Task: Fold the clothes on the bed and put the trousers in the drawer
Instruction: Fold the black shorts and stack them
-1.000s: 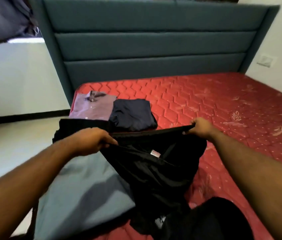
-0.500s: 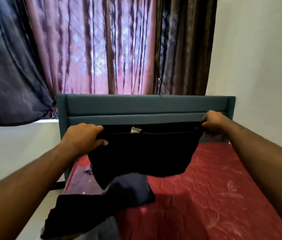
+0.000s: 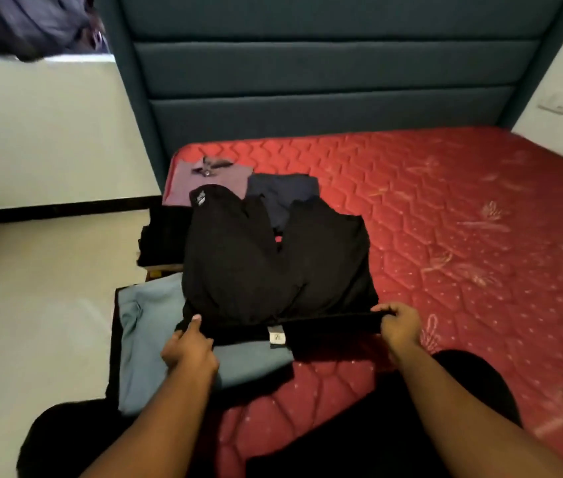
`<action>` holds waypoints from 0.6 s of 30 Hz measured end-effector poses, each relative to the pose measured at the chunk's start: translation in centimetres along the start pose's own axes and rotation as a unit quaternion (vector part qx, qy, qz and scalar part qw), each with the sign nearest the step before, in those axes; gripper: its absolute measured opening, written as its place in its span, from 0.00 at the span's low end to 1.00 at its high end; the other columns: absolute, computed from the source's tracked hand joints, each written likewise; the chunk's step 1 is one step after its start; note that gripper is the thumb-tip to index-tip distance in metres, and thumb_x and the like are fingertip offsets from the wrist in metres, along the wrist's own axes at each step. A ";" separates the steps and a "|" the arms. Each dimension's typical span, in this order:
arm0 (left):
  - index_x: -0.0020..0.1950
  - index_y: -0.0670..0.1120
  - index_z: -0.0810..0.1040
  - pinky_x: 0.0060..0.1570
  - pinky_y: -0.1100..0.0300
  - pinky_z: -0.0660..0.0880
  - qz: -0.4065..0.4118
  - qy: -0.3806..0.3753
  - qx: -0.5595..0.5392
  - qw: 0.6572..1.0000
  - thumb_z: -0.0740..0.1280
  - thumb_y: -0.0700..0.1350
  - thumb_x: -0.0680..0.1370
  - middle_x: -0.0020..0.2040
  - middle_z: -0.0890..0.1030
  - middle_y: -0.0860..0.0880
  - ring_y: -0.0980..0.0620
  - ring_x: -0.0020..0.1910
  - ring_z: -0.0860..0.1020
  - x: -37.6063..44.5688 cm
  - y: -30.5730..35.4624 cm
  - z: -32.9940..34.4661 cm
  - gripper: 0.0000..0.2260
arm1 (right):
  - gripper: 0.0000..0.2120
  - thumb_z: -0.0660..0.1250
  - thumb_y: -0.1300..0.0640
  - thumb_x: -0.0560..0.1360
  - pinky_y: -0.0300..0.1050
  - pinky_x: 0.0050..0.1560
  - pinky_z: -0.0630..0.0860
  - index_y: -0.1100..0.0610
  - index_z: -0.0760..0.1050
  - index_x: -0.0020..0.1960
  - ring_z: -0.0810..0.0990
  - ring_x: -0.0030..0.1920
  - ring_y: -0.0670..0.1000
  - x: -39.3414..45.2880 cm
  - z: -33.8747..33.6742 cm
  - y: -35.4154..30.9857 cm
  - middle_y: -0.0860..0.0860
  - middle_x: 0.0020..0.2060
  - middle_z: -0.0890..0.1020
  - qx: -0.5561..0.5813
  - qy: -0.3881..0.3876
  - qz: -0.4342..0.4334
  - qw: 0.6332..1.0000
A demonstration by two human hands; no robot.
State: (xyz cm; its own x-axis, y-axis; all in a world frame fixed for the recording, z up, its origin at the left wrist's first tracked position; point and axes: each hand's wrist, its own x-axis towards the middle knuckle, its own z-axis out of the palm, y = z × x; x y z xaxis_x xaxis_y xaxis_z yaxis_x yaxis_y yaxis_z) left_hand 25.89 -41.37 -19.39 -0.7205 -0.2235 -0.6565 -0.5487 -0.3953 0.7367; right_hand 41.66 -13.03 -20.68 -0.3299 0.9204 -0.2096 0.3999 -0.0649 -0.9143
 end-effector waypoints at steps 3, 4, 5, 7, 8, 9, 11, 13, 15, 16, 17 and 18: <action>0.65 0.52 0.73 0.52 0.46 0.79 0.071 0.051 0.072 0.994 0.79 0.48 0.66 0.57 0.80 0.42 0.41 0.50 0.80 1.6 -0.7 1.0 0.29 | 0.24 0.51 0.76 0.63 0.50 0.35 0.74 0.54 0.79 0.30 0.75 0.32 0.57 -1.0 0.9 0.4 0.62 0.35 0.80 0.078 0.003 0.020 0.997; 0.68 0.54 0.71 0.57 0.47 0.77 0.103 0.055 0.119 0.986 0.79 0.46 0.66 0.61 0.78 0.44 0.42 0.54 0.78 1.1 -0.6 1.5 0.32 | 0.25 0.50 0.76 0.61 0.53 0.42 0.76 0.54 0.79 0.30 0.78 0.37 0.60 -1.2 1.3 0.3 0.61 0.38 0.81 0.098 0.005 0.015 0.995; 0.71 0.54 0.67 0.61 0.50 0.75 0.138 0.031 0.149 0.979 0.78 0.42 0.69 0.63 0.76 0.46 0.44 0.58 0.76 0.0 -0.3 2.1 0.34 | 0.25 0.50 0.75 0.60 0.57 0.50 0.77 0.53 0.80 0.30 0.80 0.45 0.61 -1.3 1.4 0.1 0.57 0.41 0.82 0.112 0.009 -0.007 0.994; 0.76 0.50 0.62 0.65 0.57 0.69 0.245 -0.086 0.202 0.944 0.72 0.34 0.72 0.66 0.72 0.46 0.48 0.64 0.72 -1.9 -0.1 3.4 0.35 | 0.23 0.51 0.74 0.60 0.57 0.61 0.73 0.52 0.78 0.30 0.79 0.53 0.58 -1.9 1.4 -1.5 0.52 0.46 0.82 0.095 -0.002 -0.081 0.992; 0.76 0.47 0.63 0.67 0.58 0.67 0.312 -0.159 0.238 0.906 0.70 0.31 0.72 0.68 0.71 0.45 0.49 0.67 0.71 -2.5 -0.1 4.2 0.34 | 0.22 0.53 0.73 0.61 0.54 0.63 0.72 0.50 0.78 0.31 0.79 0.53 0.56 -2.3 1.5 -2.9 0.52 0.47 0.81 0.069 -0.026 -0.133 0.988; 0.75 0.44 0.65 0.69 0.61 0.65 0.376 -0.216 0.283 0.856 0.69 0.31 0.72 0.68 0.71 0.45 0.50 0.68 0.70 -2.8 -0.2 5.1 0.32 | 0.20 0.54 0.71 0.61 0.49 0.63 0.72 0.50 0.77 0.32 0.78 0.53 0.53 -2.8 1.8 -4.6 0.53 0.49 0.80 0.044 -0.060 -0.184 0.980; 0.72 0.42 0.70 0.66 0.70 0.64 0.443 -0.313 0.362 0.758 0.66 0.34 0.69 0.65 0.72 0.49 0.52 0.65 0.71 -4.1 -0.2 7.0 0.30 | 0.19 0.56 0.70 0.61 0.40 0.60 0.72 0.48 0.77 0.34 0.78 0.52 0.49 -4.1 2.8 -8.1 0.52 0.49 0.80 0.015 -0.155 -0.253 0.955; 0.71 0.42 0.72 0.63 0.74 0.64 0.439 -0.400 0.405 0.695 0.64 0.38 0.66 0.63 0.72 0.52 0.51 0.64 0.73 -6.1 -0.1 8.6 0.31 | 0.22 0.59 0.74 0.65 0.35 0.55 0.72 0.49 0.78 0.39 0.78 0.50 0.45 -5.3 4.3 -10.9 0.49 0.47 0.80 0.025 -0.229 -0.267 0.936; 0.73 0.46 0.68 0.60 0.75 0.65 0.400 -0.438 0.409 0.694 0.65 0.42 0.66 0.64 0.70 0.53 0.54 0.64 0.71 -7.6 0.0 9.6 0.33 | 0.25 0.59 0.77 0.67 0.38 0.48 0.73 0.50 0.78 0.48 0.78 0.50 0.45 -5.9 5.2 -12.7 0.48 0.50 0.80 0.084 -0.287 -0.209 0.931; 0.74 0.48 0.67 0.58 0.76 0.65 0.382 -0.440 0.399 0.708 0.67 0.44 0.66 0.65 0.68 0.53 0.56 0.64 0.70 -7.9 0.1 9.9 0.34 | 0.27 0.57 0.78 0.68 0.39 0.44 0.74 0.50 0.76 0.54 0.77 0.51 0.45 -5.8 5.3 -13.2 0.48 0.54 0.78 0.127 -0.318 -0.159 0.926; 0.74 0.49 0.65 0.58 0.76 0.65 0.374 -0.437 0.387 0.720 0.70 0.46 0.67 0.65 0.67 0.53 0.58 0.64 0.69 -8.0 0.3 10.1 0.35 | 0.30 0.55 0.78 0.69 0.39 0.40 0.74 0.50 0.74 0.59 0.77 0.51 0.46 -5.6 5.0 -13.7 0.48 0.59 0.76 0.165 -0.345 -0.116 0.917; 0.75 0.49 0.64 0.58 0.76 0.64 0.386 -0.433 0.385 0.718 0.73 0.45 0.68 0.66 0.66 0.54 0.59 0.65 0.68 -8.0 0.4 10.1 0.36 | 0.33 0.53 0.79 0.69 0.38 0.38 0.74 0.49 0.71 0.62 0.76 0.52 0.46 -5.3 4.7 -13.8 0.49 0.63 0.73 0.189 -0.365 -0.099 0.906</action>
State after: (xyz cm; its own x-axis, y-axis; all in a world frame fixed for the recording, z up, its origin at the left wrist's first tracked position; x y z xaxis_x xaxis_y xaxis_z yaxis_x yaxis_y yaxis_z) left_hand 27.12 -30.78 -12.23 -0.7469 0.6578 0.0973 0.3241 0.2323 0.9171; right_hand 33.83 -18.85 -8.59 -0.8962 0.4372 -0.0753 -0.0058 -0.1812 -0.9834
